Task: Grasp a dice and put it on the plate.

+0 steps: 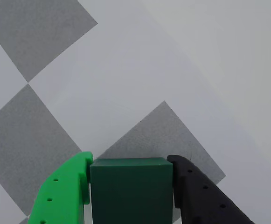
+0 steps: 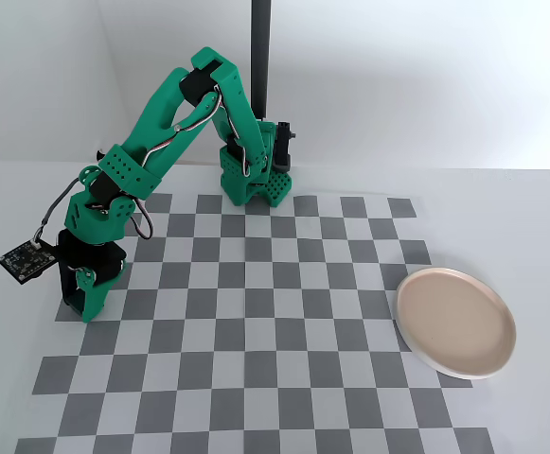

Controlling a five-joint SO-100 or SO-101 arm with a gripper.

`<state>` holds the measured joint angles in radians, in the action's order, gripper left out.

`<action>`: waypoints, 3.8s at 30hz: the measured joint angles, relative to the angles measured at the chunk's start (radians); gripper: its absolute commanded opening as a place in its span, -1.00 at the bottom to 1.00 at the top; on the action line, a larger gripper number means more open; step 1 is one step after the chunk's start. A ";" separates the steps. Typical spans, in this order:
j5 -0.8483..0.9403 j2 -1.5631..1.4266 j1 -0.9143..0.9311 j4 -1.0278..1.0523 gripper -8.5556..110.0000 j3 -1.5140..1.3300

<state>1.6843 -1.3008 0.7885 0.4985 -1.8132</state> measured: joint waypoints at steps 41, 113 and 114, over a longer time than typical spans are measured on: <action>-0.089 -0.644 -0.557 0.170 -0.93 -0.196; -0.311 0.101 -1.632 0.244 -0.76 0.526; -0.311 0.101 -1.632 0.244 -0.75 0.528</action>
<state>1.3729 -1.1996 -0.8437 0.7424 -1.2855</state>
